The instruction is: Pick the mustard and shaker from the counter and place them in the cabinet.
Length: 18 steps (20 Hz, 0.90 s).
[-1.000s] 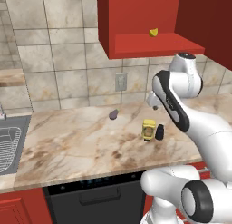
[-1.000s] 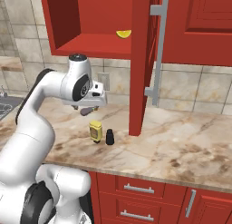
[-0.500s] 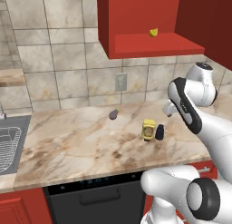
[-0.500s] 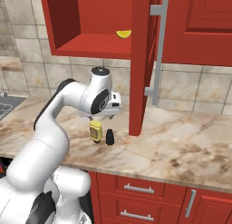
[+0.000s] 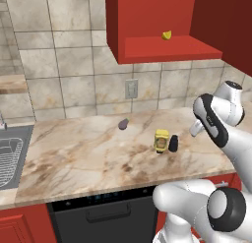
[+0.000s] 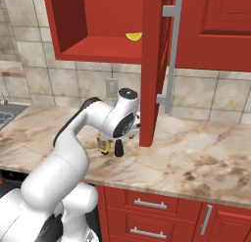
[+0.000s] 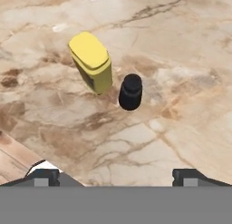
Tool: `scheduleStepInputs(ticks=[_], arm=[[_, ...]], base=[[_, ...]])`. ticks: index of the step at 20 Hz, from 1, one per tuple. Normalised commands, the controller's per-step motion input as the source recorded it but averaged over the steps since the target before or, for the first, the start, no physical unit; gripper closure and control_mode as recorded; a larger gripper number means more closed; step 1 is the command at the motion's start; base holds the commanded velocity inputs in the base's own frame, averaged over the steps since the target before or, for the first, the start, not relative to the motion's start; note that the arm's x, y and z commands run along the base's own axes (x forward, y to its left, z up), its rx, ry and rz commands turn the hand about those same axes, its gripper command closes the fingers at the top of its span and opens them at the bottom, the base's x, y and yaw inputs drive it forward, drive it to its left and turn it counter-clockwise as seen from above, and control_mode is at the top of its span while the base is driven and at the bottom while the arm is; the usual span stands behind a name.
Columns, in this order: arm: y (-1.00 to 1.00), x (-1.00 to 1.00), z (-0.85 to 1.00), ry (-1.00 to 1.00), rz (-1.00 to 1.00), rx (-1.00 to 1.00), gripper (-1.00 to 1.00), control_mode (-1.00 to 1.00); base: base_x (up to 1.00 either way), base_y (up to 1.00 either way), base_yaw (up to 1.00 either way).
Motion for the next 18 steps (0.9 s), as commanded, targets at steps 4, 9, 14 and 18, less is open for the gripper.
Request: scheduleStepInputs(ticks=[4,9,14,18], arm=[[-0.07,-0.03,-0.33,-0.06,0.09,0.03,-1.00,-1.00],[0.05,0.01,-0.20,-0.04,0.04,0.05,-1.00,-1.00],[0.15,0.17,-0.20,0.00,0.02,0.07,-1.00,-1.00],[0.12,0.34,-0.21,0.01,0.02,0.07,-1.00,-1.00]], base=[[0.00,0.00,0.00],[0.00,0.00,0.00],[0.00,0.00,0.00],[0.00,0.00,0.00]])
